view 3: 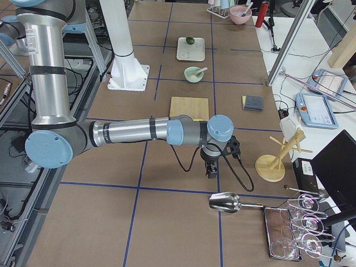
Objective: Put spoon and bun in bowl
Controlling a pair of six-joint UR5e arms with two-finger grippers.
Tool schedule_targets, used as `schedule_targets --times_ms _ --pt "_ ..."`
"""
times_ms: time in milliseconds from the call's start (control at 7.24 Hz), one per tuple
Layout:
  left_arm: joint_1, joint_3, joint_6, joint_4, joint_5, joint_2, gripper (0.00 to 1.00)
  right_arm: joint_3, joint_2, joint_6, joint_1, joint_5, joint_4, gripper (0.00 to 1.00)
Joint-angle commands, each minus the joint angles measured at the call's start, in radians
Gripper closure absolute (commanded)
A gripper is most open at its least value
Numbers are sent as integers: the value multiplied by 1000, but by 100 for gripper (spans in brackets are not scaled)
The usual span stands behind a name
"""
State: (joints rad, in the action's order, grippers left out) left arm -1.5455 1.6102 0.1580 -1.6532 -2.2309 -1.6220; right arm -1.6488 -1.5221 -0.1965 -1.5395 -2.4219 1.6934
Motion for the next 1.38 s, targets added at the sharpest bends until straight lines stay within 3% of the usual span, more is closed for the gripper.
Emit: schedule_targets --times_ms 0,276,415,691,1244 --pt "-2 -31 -2 1 -1 4 0 12 -6 18 -2 4 0 0" --pt "-19 -95 -3 7 -67 10 0 49 -7 23 -2 9 2 0" --pt "-57 -92 -5 91 -113 -1 0 50 -7 25 -2 9 2 0" --pt "-59 -41 -6 135 -119 11 0 52 -6 75 -4 7 2 0" --pt "-58 -39 -6 128 -119 14 0 49 -3 77 -11 6 2 0"
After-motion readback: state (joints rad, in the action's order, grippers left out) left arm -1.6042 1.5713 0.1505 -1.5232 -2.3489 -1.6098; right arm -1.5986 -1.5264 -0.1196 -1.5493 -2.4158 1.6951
